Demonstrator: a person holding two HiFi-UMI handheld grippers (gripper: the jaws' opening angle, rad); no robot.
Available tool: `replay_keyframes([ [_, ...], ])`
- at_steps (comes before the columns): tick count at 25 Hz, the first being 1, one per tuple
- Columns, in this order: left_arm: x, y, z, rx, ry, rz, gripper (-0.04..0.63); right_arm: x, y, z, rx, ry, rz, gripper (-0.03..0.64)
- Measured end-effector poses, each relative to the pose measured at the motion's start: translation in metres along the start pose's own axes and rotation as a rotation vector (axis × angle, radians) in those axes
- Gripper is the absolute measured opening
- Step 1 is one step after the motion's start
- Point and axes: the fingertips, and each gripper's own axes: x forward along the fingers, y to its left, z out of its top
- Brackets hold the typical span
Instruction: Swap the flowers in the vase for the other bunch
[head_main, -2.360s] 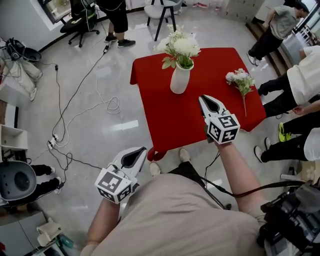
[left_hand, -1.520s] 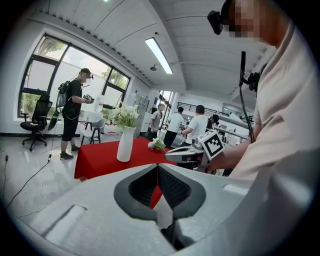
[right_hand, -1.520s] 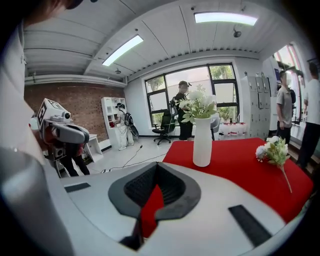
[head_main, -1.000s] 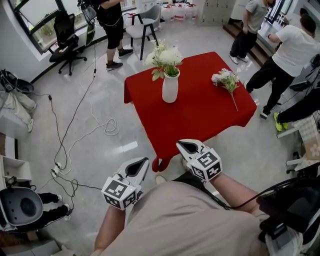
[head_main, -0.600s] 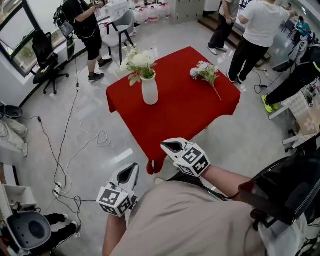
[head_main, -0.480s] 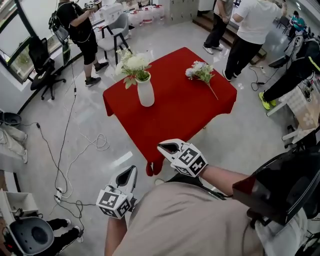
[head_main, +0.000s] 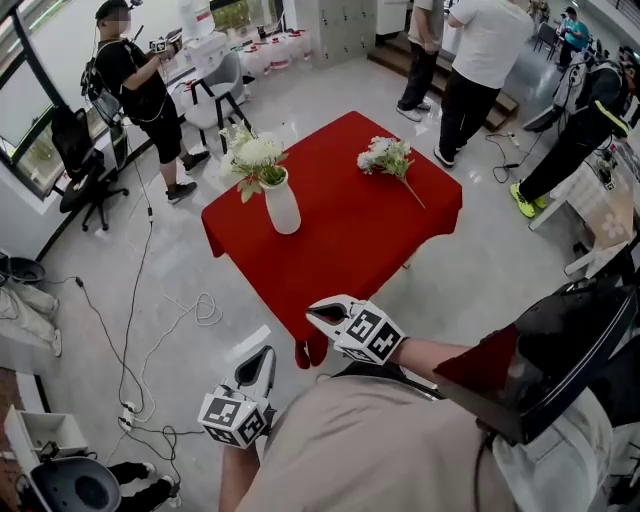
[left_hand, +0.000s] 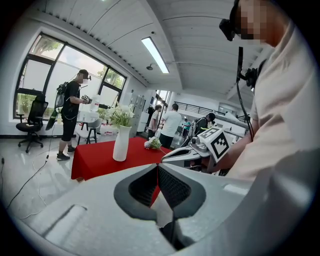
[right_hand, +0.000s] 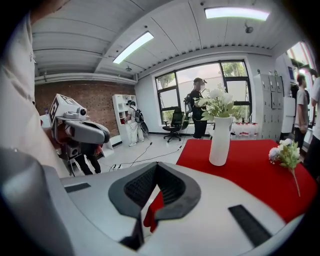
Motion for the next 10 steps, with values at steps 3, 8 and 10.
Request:
replay_keyframes([
  [3,0.0004,-0.0036,-0.0011,0.001,0.004,-0.008,0.008,-0.0005,0.0004,0.0007,-0.002,0.004,0.001,0.011],
  [8,-0.0010,-0.0046,0.0001,0.001,0.002,-0.008,0.008,-0.0009,0.0013,0.0013,-0.006,0.008,0.003,0.011],
  [10,-0.0015,-0.0042,0.0020,0.000,0.000,-0.006,0.008,-0.0010,0.0013,0.0024,-0.009,0.009,0.006,0.011],
])
